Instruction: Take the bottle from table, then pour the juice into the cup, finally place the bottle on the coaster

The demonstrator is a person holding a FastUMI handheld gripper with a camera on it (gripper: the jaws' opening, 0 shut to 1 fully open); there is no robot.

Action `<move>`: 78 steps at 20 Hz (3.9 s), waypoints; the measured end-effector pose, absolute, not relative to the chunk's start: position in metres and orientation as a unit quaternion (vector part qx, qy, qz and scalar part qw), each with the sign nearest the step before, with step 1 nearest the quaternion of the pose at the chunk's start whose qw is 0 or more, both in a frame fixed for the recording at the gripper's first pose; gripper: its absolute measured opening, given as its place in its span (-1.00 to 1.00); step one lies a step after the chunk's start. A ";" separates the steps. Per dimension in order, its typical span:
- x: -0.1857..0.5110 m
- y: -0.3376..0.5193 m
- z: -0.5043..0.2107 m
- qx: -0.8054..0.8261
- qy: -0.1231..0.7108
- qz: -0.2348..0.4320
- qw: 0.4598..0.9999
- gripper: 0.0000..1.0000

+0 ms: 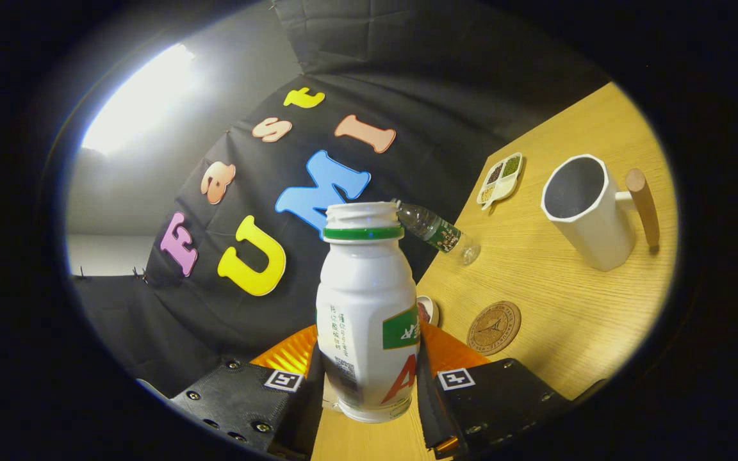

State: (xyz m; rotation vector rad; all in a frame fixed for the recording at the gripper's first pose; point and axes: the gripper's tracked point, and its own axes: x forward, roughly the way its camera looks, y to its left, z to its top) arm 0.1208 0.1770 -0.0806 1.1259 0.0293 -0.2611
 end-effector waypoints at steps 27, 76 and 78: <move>0.121 0.111 -0.089 0.713 -0.068 -0.119 0.688 0.23; 0.113 0.106 -0.069 0.795 -0.100 -0.110 0.588 0.22; 0.114 0.106 -0.068 0.796 -0.100 -0.110 0.586 0.23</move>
